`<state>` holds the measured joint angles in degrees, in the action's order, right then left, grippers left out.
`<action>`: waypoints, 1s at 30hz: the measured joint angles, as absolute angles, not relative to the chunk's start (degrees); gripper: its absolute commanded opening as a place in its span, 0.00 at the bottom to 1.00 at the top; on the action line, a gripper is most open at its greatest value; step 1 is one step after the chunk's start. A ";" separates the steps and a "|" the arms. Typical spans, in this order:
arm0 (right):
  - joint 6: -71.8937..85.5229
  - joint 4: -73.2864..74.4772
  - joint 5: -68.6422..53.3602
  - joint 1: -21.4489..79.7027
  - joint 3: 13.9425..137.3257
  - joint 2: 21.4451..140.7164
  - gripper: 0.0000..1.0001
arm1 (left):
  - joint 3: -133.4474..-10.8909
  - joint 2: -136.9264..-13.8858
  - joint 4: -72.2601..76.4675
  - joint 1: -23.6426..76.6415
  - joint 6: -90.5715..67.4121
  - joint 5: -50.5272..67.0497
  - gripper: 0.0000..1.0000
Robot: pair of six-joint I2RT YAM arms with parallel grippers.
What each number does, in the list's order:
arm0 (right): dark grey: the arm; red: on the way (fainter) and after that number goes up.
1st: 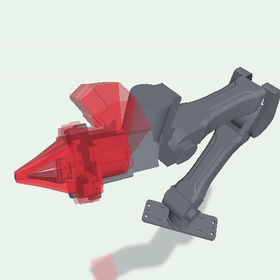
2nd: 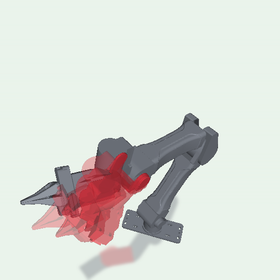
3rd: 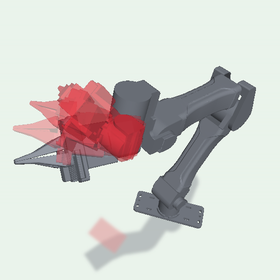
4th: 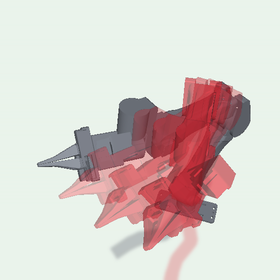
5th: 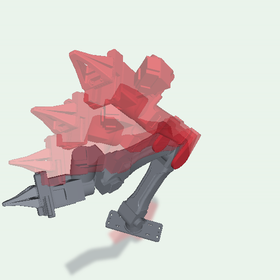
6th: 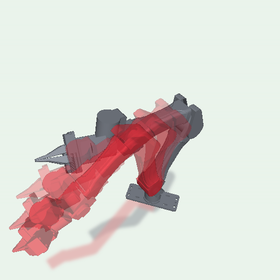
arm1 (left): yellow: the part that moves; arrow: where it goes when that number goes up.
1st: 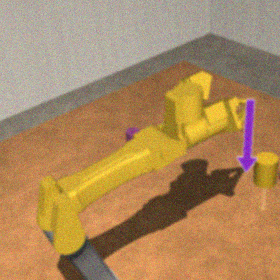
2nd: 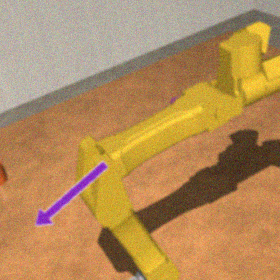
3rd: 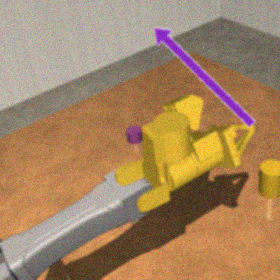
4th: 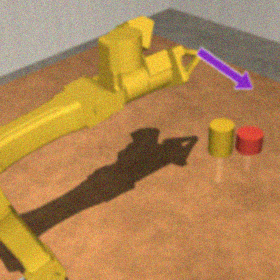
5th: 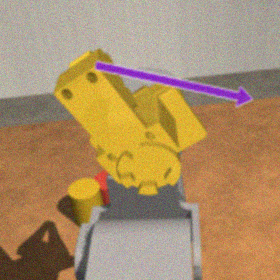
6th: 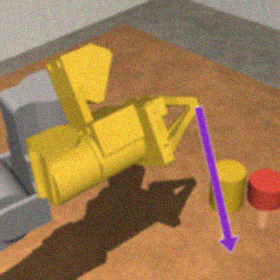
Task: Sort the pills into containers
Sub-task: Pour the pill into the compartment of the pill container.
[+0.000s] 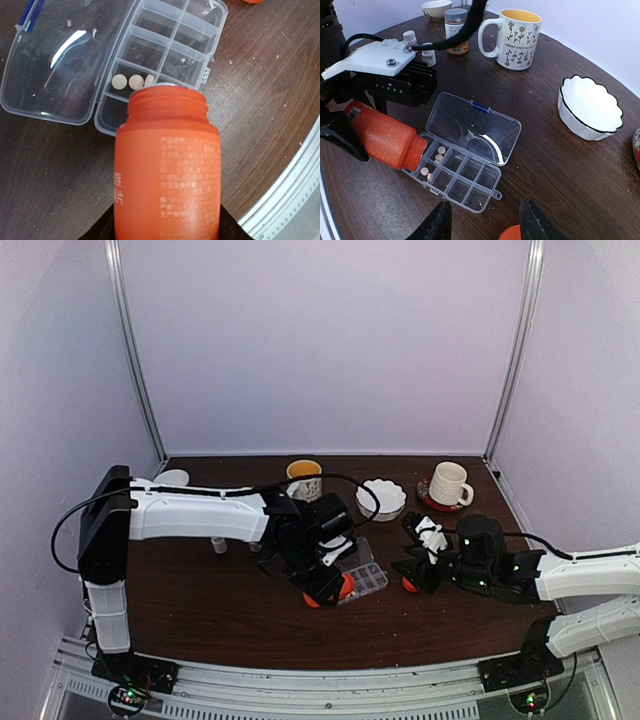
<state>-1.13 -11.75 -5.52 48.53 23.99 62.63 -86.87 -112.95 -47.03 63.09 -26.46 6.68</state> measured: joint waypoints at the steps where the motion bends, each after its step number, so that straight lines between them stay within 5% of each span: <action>1: -1.13 -11.75 -5.52 48.53 23.99 62.63 0.50 | -87.26 -112.95 -47.35 63.09 -26.46 6.42 0.00; 30: -1.13 -11.75 -5.52 48.53 23.99 62.65 0.50 | -89.45 -113.91 -51.66 62.65 -25.82 6.55 0.00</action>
<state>-1.13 -11.75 -5.52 48.53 23.99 62.65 -89.45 -113.91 -51.66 62.65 -25.82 6.55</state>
